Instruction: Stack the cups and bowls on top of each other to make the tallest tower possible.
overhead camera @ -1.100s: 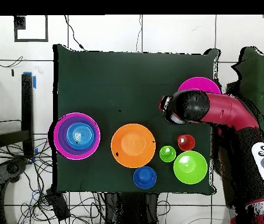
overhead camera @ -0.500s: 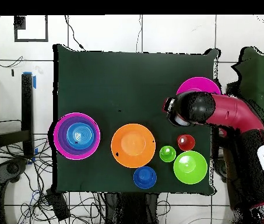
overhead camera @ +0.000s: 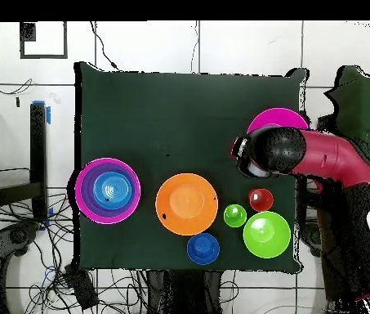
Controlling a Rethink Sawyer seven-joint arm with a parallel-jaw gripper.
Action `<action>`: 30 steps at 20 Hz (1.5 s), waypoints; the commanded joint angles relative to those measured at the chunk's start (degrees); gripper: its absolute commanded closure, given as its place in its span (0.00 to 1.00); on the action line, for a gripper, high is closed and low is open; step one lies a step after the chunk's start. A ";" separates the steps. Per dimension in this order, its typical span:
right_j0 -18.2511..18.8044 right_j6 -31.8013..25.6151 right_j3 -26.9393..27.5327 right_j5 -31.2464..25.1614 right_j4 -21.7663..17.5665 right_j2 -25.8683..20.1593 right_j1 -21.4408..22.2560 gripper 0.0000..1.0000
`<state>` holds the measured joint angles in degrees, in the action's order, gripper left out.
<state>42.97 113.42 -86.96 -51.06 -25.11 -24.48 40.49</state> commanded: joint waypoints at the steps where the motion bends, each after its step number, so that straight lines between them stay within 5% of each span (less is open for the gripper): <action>1: 0.40 -13.56 -6.08 -3.19 -2.73 -2.70 -0.02 0.00; 30: 3.45 -10.42 -8.28 2.42 -4.29 -2.28 -4.84 0.00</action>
<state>46.60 113.42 -89.21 -51.04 -25.39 -24.63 39.74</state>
